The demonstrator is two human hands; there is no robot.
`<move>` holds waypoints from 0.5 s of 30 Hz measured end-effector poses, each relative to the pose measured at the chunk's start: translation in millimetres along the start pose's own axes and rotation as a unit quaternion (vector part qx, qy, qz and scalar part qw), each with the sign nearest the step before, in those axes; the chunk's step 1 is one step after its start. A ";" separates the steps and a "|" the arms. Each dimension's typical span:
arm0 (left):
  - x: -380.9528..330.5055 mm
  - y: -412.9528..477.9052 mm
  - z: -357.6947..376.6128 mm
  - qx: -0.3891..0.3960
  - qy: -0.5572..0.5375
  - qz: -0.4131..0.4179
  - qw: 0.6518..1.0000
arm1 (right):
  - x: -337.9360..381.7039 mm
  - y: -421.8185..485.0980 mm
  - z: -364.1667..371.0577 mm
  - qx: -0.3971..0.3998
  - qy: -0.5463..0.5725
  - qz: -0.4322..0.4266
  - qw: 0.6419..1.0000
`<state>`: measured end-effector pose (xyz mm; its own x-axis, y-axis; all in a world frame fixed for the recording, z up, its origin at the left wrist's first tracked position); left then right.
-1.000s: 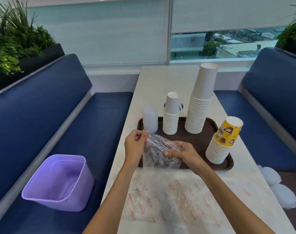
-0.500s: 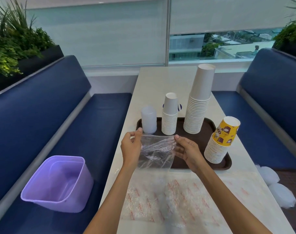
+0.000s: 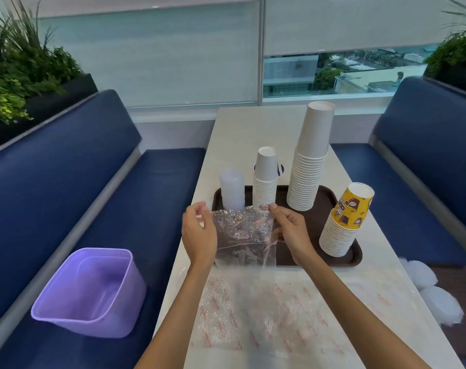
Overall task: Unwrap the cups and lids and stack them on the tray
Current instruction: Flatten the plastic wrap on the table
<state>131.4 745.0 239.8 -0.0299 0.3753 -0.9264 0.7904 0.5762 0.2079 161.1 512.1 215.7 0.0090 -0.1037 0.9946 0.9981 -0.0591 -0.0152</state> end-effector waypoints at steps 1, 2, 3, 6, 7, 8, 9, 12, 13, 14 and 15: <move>-10.6 1.9 0.0 0.003 -0.004 0.036 0.999 | 2.4 -0.2 4.0 0.016 -0.005 0.004 1.000; -23.5 2.7 5.2 0.030 -0.002 0.083 0.996 | 4.9 -0.6 8.6 0.034 -0.009 0.004 0.999; -37.7 1.2 14.9 0.077 0.008 0.129 0.989 | 8.6 -1.6 13.4 0.053 -0.013 0.002 0.998; -51.4 -14.0 60.3 0.289 0.022 0.153 0.945 | 17.9 -4.9 23.5 0.098 -0.011 -0.004 0.995; -47.4 -19.9 71.4 0.350 0.007 0.115 0.930 | 19.6 -6.1 24.9 0.108 -0.010 -0.002 0.994; -40.8 -24.1 79.3 0.390 -0.009 0.082 0.917 | 20.3 -7.0 25.4 0.116 -0.010 0.001 0.993; -36.1 -25.5 84.3 0.407 -0.021 0.063 0.911 | 19.4 -6.4 23.3 0.120 -0.010 0.006 0.993; -27.8 -16.0 83.8 0.378 -0.057 0.044 0.923 | 2.3 -1.9 9.0 0.115 -0.012 0.061 0.991; -28.0 -11.7 79.7 0.353 -0.081 0.033 0.932 | -4.0 -3.2 5.8 0.124 -0.011 0.082 0.989; -28.7 -6.7 74.2 0.322 -0.100 0.024 0.941 | -12.0 -4.5 3.3 0.142 -0.017 0.097 0.985; -29.1 -1.6 68.3 0.291 -0.113 0.021 0.950 | -18.2 -7.9 2.3 0.163 -0.027 0.104 0.981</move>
<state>172.7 683.5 244.9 0.0886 0.1856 -0.9786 0.9944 0.0397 0.0976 153.2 516.7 197.9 0.2088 -0.0264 0.9776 0.9406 0.2791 -0.1933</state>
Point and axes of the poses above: each hand's wrist, its own y-axis towards the middle knuckle, its own z-axis out of the palm, x = y × z, the point moved 10 cm from there along y, towards the middle knuckle, and after that the axes turned 1 degree about y, right-handed, at the moved point
